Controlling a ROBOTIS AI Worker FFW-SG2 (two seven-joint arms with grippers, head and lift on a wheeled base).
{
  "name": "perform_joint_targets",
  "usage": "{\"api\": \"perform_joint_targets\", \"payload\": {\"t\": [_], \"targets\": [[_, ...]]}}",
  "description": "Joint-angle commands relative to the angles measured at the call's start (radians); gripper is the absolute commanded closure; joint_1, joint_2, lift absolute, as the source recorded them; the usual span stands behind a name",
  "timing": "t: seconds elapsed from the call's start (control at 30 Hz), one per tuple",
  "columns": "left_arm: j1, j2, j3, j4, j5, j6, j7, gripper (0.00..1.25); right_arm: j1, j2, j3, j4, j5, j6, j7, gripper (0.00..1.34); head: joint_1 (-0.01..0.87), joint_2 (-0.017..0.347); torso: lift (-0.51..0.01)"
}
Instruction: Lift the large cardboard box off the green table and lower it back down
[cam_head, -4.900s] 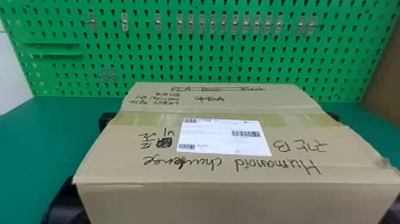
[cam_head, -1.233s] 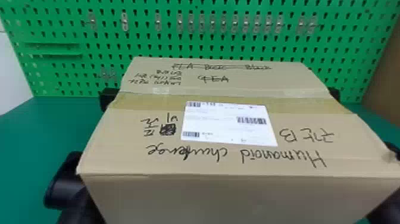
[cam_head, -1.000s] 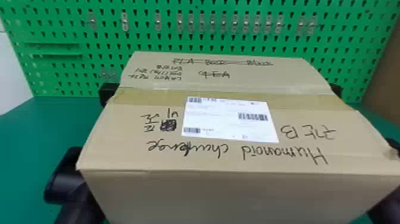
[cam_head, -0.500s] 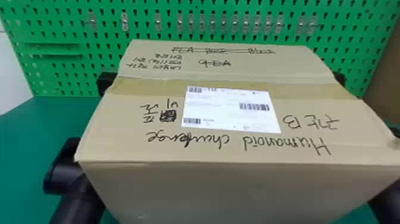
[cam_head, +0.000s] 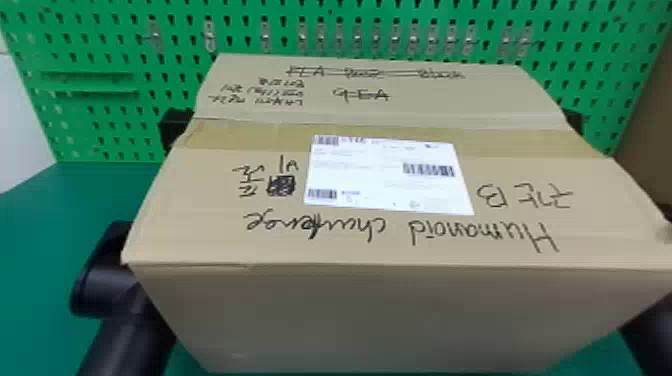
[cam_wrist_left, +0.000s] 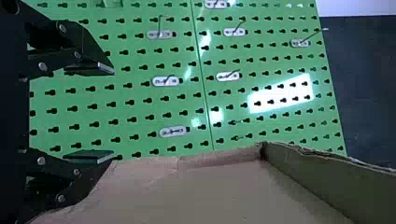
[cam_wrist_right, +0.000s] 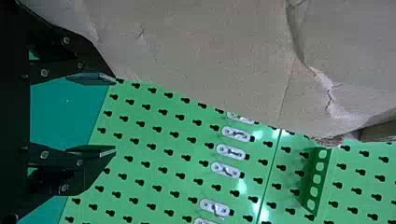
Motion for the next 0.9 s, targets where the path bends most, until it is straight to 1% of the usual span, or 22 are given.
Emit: {"api": "perform_joint_targets", "payload": {"t": [0.0,0.33,0.87], "targets": [[-0.005,0.0,0.004,-0.004,-0.003,0.0,0.0,0.59,-0.001,0.0,-0.004,-0.001,0.001,0.0,0.002,0.7,0.508,0.051,-0.211],[-0.014,0.0,0.009,-0.007,-0.006,0.0,0.002,0.59,-0.008,0.0,-0.004,-0.001,0.001,0.0,0.002,0.69,0.508,0.051,-0.211],[-0.008,0.0,0.006,-0.007,-0.01,0.002,0.002,0.59,-0.002,0.001,-0.006,-0.003,0.002,0.0,0.002,0.69,0.508,0.051,-0.211]]}}
